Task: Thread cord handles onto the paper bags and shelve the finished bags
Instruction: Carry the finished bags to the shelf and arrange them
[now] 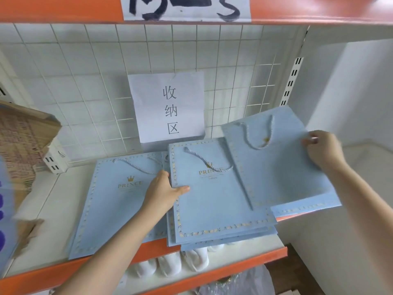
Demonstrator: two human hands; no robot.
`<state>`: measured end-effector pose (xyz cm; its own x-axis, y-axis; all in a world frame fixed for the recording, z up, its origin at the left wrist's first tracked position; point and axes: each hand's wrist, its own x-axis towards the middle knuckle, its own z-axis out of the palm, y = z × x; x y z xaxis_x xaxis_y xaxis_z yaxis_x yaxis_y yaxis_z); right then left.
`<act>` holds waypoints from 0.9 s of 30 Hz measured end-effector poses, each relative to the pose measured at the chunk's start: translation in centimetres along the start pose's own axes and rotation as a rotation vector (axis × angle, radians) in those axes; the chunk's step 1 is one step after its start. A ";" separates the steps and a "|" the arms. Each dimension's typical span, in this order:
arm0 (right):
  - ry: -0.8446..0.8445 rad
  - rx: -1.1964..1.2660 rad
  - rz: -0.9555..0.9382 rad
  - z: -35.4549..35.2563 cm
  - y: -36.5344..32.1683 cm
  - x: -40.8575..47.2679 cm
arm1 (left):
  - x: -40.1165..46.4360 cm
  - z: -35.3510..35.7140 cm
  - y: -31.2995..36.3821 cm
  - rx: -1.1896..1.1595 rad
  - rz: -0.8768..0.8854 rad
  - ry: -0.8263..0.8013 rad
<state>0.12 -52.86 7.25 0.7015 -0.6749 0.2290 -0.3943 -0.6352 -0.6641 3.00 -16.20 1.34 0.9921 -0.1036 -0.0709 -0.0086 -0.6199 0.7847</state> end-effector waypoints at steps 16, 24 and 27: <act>-0.204 -0.047 -0.115 4.7 -1.6 -6.2 | 1.3 -6.9 -5.4 -0.658 -0.259 -0.051; -0.608 0.050 -0.060 7.5 -5.2 -10.1 | 0.4 -5.2 -4.0 -0.708 -0.181 -0.130; -0.553 -0.008 -0.108 7.1 -4.2 -9.3 | 0.6 -6.5 -4.9 -0.693 -0.198 -0.014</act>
<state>-0.54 -41.25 2.88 0.9439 -0.3100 -0.1133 -0.3061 -0.6937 -0.6520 4.40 -8.20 1.48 0.9649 -0.0535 -0.2571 0.2579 0.0076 0.9661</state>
